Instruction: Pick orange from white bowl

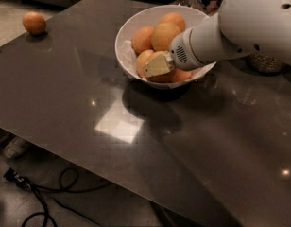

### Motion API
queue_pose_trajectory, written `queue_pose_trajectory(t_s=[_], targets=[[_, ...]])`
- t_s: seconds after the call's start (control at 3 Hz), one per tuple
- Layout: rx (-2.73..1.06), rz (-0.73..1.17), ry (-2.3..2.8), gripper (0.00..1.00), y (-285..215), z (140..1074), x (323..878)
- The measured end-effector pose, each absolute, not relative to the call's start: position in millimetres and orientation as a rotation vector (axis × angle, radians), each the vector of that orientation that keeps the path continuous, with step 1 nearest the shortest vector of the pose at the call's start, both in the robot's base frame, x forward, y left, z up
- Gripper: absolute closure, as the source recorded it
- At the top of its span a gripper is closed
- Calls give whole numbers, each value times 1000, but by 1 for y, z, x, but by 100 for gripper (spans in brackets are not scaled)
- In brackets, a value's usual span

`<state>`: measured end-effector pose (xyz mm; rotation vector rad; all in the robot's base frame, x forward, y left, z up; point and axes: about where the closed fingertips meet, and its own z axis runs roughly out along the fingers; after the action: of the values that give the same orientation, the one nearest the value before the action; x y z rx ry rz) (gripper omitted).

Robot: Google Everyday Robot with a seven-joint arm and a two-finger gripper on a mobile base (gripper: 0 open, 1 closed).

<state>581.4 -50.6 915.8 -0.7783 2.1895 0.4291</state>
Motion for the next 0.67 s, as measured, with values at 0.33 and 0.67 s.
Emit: queue_pose_trajectory(t_s=[0.33,0.67], targets=[[-779,430,2189,100,-50,916,581],[-769,479,2165,100,-51,927,582]])
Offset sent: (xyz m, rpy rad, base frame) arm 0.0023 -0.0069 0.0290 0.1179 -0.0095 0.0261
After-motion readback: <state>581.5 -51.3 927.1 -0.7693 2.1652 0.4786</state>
